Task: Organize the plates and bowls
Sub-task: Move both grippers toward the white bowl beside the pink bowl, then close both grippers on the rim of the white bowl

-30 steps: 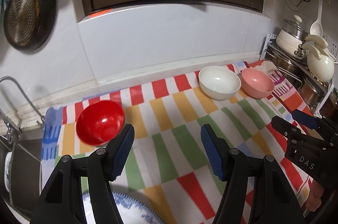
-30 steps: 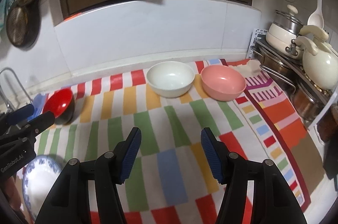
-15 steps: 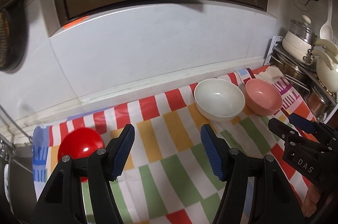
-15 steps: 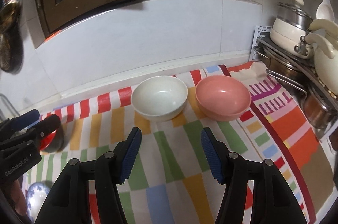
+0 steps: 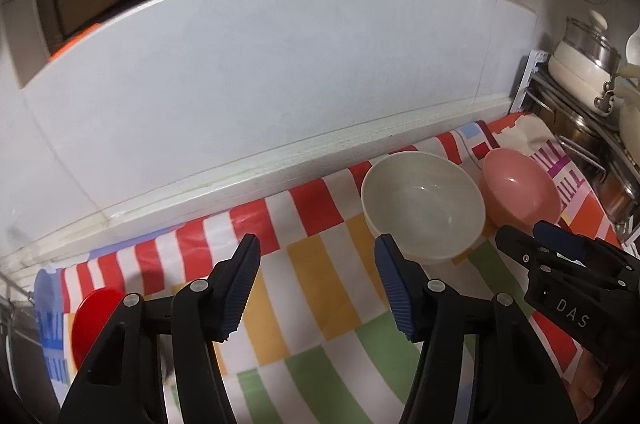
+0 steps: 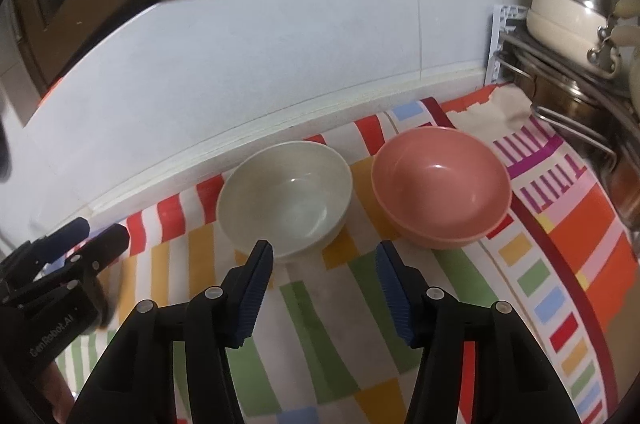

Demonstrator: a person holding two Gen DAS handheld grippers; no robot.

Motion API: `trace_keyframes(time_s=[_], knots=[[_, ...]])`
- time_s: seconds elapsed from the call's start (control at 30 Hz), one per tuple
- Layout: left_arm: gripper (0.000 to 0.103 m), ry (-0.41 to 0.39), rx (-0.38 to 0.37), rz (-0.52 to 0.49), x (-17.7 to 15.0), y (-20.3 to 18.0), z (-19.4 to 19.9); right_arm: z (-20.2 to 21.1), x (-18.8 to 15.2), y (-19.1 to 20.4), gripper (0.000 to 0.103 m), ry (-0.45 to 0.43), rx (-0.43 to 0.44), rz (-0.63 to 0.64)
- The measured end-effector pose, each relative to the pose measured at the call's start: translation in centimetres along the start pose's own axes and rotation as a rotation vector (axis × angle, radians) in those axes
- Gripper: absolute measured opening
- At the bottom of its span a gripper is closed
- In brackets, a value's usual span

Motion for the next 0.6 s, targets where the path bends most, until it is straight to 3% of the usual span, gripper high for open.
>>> trace_keyframes(time_s=[0.6], knots=[[0.044, 0.149, -0.082, 0.023, 1.0, -0.3, -10.0, -6.7, 1.0, 0.3, 0.044, 0.103, -0.019, -0.041]])
Point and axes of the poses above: each gripper's, at about its wrist camera, not at the fingertips, and z roughly against the way its jaws point, y to its left, x to its top, the point moved 6 cm from there along -z, roughly the way its jaws point, and after that the axes turned 15 degrees about -x, right-handed, at the moved point
